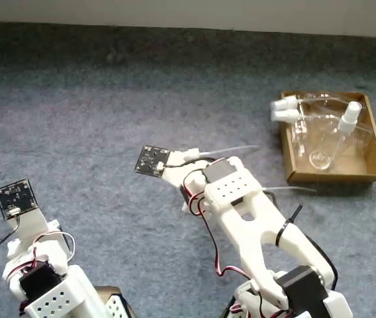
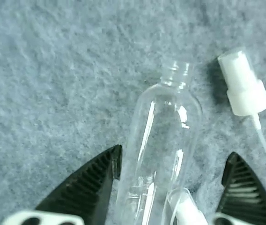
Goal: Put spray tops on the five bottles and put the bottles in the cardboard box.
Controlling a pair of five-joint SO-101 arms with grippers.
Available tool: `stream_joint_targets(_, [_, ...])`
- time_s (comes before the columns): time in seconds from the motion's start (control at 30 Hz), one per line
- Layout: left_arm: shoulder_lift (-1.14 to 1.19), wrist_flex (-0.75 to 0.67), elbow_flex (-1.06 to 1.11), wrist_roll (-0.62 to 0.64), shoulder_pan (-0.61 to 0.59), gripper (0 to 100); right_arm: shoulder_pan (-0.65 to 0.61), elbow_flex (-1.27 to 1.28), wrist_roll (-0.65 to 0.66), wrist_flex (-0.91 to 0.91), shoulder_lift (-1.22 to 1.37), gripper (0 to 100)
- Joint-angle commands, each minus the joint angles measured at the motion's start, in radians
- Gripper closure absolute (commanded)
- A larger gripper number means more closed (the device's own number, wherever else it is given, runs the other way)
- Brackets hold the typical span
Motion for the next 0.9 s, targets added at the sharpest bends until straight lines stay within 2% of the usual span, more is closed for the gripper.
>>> stream_joint_targets(0.0, [-0.007,-0.015,-0.004,-0.008,0.022,99,-0.016,-0.064,0.011,-0.021,0.022,68.1])
stream_joint_targets(0.2, [-0.007,-0.020,0.012,-0.008,0.024,99,-0.012,-0.219,-0.051,0.033,0.222,68.1])
stream_joint_targets(0.43, [-0.007,-0.060,0.059,-0.008,0.113,99,-0.016,-0.401,-0.048,0.143,0.360,68.1])
stream_joint_targets(0.57, [-0.007,-0.058,0.058,-0.008,0.113,99,-0.012,-0.437,-0.051,0.197,0.443,68.1])
stream_joint_targets(0.87, [-0.007,-0.060,0.058,-0.008,0.111,99,-0.012,-0.449,-0.058,0.193,0.519,68.1])
